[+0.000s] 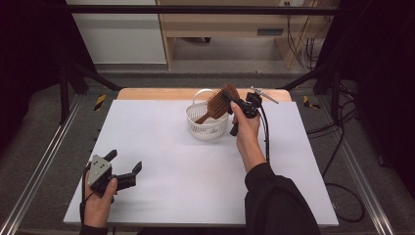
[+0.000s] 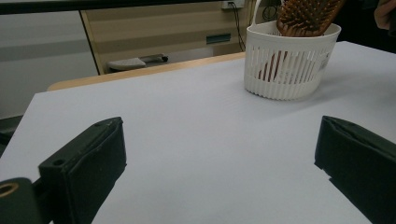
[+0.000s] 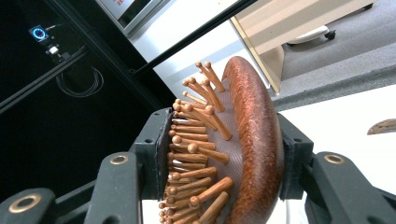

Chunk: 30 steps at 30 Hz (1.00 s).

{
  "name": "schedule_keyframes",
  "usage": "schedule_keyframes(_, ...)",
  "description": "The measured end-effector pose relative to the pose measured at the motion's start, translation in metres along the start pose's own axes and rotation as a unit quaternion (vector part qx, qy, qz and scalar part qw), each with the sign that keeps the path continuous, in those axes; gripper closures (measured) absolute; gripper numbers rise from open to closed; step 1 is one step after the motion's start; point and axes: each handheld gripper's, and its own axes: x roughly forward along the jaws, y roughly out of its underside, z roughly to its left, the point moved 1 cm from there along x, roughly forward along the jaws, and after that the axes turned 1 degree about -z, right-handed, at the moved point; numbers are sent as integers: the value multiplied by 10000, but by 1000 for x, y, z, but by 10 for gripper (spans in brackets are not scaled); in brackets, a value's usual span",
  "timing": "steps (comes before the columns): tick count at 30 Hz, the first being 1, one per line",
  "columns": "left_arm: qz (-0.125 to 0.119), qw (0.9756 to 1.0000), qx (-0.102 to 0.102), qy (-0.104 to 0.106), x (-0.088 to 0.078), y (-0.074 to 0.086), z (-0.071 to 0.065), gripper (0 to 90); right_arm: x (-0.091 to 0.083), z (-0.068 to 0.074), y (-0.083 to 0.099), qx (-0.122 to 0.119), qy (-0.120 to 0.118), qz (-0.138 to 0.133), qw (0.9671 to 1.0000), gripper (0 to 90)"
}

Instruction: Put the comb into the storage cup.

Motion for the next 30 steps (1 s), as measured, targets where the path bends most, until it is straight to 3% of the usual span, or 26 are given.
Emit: schedule_keyframes(30,9,10000,16,8,0,0,0,18,-1,-12,1,51,116,133,9998,433)
